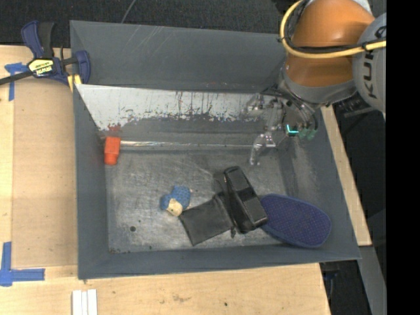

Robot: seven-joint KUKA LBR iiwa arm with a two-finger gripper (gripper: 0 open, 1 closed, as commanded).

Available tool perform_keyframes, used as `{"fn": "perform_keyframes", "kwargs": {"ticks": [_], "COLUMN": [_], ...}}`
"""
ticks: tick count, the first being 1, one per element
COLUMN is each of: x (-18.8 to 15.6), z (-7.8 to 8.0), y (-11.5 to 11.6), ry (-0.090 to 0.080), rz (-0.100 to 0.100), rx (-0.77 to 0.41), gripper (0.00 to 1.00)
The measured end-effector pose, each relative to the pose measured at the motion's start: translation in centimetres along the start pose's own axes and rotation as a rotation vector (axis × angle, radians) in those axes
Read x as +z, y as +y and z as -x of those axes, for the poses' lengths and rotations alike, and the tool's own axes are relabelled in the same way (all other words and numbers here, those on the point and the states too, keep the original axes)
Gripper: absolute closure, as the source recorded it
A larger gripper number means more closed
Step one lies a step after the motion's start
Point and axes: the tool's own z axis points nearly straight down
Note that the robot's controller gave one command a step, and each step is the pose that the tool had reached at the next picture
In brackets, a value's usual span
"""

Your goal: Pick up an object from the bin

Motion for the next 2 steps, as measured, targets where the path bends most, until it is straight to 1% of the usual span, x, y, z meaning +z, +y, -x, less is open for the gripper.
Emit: {"fn": "perform_keyframes", "kwargs": {"ticks": [1,2], "x": [9.0,9.4], "z": [-2.3,-5.8], "y": [0.8,0.2], "ry": [-0.021,-0.019], "rz": [-0.001,-0.002], "rx": [-0.188,-0.419], "gripper": [0.00,0.00]}}
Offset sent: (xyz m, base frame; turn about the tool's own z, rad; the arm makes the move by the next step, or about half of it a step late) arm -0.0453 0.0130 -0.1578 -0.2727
